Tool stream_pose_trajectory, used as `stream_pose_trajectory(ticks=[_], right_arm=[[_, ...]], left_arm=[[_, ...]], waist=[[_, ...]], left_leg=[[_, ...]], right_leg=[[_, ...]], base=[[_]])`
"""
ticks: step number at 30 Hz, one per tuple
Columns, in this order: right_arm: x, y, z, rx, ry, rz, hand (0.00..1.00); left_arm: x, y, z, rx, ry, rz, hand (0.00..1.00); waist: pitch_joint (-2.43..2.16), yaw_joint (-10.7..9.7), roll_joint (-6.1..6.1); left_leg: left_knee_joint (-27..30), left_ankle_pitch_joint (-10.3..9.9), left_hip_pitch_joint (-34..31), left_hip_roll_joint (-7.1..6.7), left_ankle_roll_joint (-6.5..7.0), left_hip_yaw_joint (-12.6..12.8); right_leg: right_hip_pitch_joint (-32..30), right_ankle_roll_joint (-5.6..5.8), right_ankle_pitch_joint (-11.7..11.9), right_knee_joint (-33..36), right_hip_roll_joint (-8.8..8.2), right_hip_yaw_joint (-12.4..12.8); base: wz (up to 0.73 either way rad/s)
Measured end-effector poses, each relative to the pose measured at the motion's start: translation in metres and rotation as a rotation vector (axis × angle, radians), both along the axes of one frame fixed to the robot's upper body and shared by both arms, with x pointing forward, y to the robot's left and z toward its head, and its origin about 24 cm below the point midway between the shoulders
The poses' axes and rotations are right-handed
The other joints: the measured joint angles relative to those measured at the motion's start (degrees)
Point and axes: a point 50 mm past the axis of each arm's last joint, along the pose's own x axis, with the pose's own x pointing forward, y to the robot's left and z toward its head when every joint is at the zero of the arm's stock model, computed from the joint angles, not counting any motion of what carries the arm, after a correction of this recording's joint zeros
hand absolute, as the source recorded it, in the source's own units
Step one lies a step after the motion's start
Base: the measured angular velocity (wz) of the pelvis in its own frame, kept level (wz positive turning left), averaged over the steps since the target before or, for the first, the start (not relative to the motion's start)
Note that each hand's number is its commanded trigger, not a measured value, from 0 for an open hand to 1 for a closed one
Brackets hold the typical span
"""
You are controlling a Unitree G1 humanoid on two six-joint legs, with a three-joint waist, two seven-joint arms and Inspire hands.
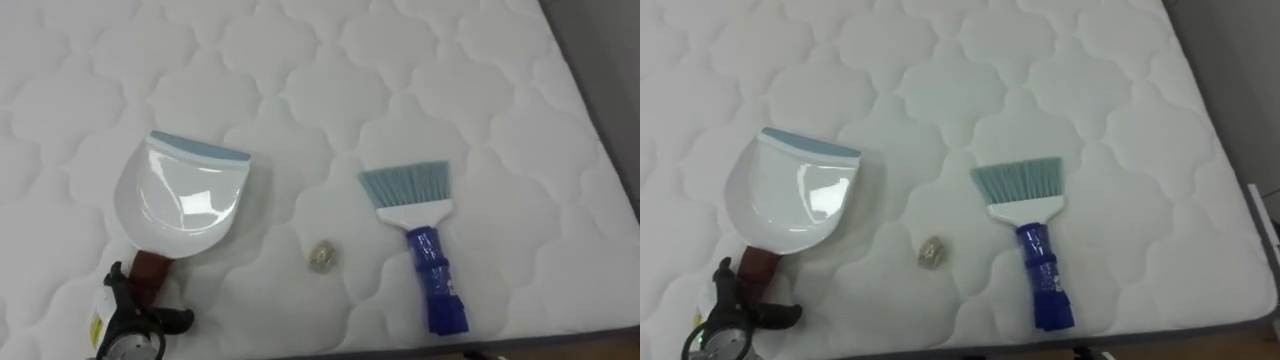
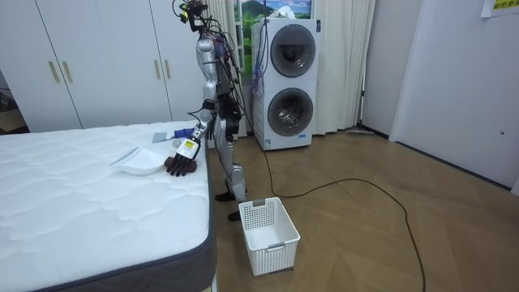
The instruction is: Clean bed
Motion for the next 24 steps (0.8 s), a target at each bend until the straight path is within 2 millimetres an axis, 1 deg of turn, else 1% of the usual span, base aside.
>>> stream_pose_trajectory(ticks=[1,3,5,8,10,12,14,18,20,22,24], right_arm=[[0.000,0.000,0.000,0.001,0.000,0.000,0.00],[0.000,0.000,0.000,0.003,0.000,0.002,0.00],[0.000,0.001,0.000,0.004,-0.001,0.001,0.00],[0.001,0.001,0.000,0.006,-0.006,-0.007,0.00],[0.001,0.001,0.000,0.010,-0.011,-0.017,0.00],[0.001,0.001,0.000,0.005,-0.012,-0.003,0.00],[0.002,0.001,0.001,0.004,-0.014,-0.001,0.00],[0.003,0.001,0.001,0.004,-0.018,-0.005,0.00],[0.003,0.000,0.001,0.003,-0.022,0.000,0.00],[0.003,0.000,0.001,0.003,-0.028,0.001,0.00],[0.004,0.000,0.002,0.002,-0.032,0.002,0.00]], left_arm=[[0.001,0.001,0.001,0.001,-0.001,0.000,0.08],[0.004,0.003,0.002,0.000,0.000,-0.008,0.69],[0.007,0.005,0.004,0.000,0.000,-0.014,1.00],[0.014,0.008,0.008,0.005,-0.008,-0.016,1.00],[0.018,0.016,0.012,0.030,-0.017,0.000,1.00],[0.018,0.029,0.017,0.060,-0.019,0.012,1.00],[0.018,0.031,0.018,0.063,-0.018,0.018,1.00],[0.016,0.029,0.016,0.050,-0.005,0.022,1.00],[0.014,0.028,0.013,0.040,0.023,0.007,1.00],[0.012,0.022,0.009,0.024,0.048,-0.026,1.00],[0.013,0.011,0.005,-0.006,0.058,-0.055,1.00]], waist=[[0.03,0.0,-0.06],[0.07,-0.1,-0.21],[0.07,-0.2,-0.20],[0.06,-0.2,-0.20],[0.07,-0.2,-0.19],[0.08,-0.2,-0.17],[0.09,-0.2,-0.16],[0.21,-0.2,-0.04],[0.31,-0.3,0.07],[0.38,-0.5,0.14],[0.47,-0.5,0.25]], left_leg=[[0.1,0.0,-0.2,0.00,0.00,0.0],[0.8,0.0,-1.0,0.00,0.00,0.1],[1.0,0.0,-1.4,0.08,0.00,0.7],[1.9,0.0,-2.5,0.10,0.01,0.7],[1.9,0.0,-2.8,0.11,0.02,0.7],[1.9,0.0,-2.8,0.08,0.04,0.8],[1.9,0.0,-2.8,0.00,0.05,0.9],[1.9,0.1,-2.7,-0.04,0.14,2.2],[1.9,0.1,-2.7,-0.06,0.15,2.3],[1.9,0.1,-2.7,-0.03,0.17,2.6],[1.7,0.2,-2.7,0.04,0.38,3.2]], right_leg=[[-0.1,0.00,0.0,0.0,-0.01,0.0],[-0.3,0.00,0.0,0.0,-0.06,-0.1],[-0.4,-0.01,0.0,0.0,-0.05,-0.2],[-1.1,-0.05,0.1,0.0,-0.08,-0.3],[-1.4,-0.07,0.2,0.1,-0.11,-0.4],[-1.4,-0.07,0.2,0.2,-0.20,-0.4],[-1.4,-0.04,0.2,0.3,-0.35,-0.6],[-1.4,0.18,0.0,0.7,-0.68,-0.6],[-1.4,0.20,0.0,0.8,-0.75,-0.6],[-1.5,0.21,0.0,0.8,-0.77,-0.5],[-1.6,0.21,0.0,0.8,-0.80,-0.5]], base=[[0.00],[0.08],[0.09],[0.08],[0.05],[0.00],[0.00],[0.00],[0.00],[0.00],[0.00]])
